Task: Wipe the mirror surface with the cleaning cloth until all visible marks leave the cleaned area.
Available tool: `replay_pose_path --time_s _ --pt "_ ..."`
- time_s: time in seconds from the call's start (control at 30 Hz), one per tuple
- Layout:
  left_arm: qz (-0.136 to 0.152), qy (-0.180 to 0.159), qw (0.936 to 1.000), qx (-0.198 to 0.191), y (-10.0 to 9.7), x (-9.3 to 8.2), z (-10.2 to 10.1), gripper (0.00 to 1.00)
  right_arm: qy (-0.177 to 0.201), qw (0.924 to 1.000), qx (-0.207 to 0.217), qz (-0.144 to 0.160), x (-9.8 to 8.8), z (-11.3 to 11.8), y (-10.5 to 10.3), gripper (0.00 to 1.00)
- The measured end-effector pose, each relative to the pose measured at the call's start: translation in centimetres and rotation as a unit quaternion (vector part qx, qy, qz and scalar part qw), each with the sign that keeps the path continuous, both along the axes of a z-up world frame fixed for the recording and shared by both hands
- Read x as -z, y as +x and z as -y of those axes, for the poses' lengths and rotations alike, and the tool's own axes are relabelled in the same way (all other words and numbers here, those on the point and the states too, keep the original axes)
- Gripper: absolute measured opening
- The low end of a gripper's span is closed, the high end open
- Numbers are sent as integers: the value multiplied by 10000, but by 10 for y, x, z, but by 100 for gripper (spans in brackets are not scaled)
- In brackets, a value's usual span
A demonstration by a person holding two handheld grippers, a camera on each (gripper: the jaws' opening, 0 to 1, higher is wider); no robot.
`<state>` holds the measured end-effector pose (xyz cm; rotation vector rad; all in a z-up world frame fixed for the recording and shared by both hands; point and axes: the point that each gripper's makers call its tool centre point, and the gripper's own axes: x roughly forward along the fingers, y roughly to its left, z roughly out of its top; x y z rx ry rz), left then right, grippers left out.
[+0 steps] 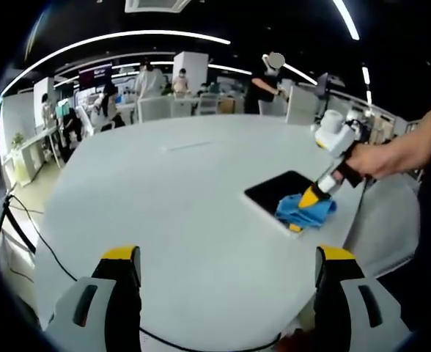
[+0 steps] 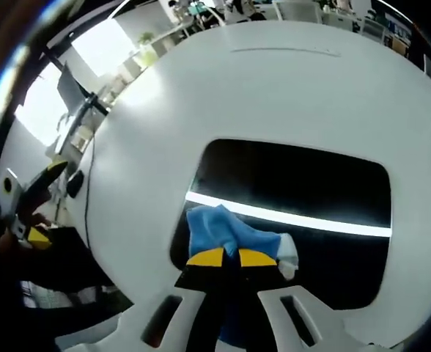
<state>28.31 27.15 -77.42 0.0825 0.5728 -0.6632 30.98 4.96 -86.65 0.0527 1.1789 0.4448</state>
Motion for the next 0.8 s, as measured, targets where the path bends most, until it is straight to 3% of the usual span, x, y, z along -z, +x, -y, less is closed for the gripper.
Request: replay_pose_path --time_s 0.47,0.8 --pt "-7 -41 10000 -90 1 2 -3 100 111 9997 -231 -57 0 -32 0 0" --pt "7 -21 10000 -58 8 2 1 100 110 9994 -320 -83 0 -35 0 0"
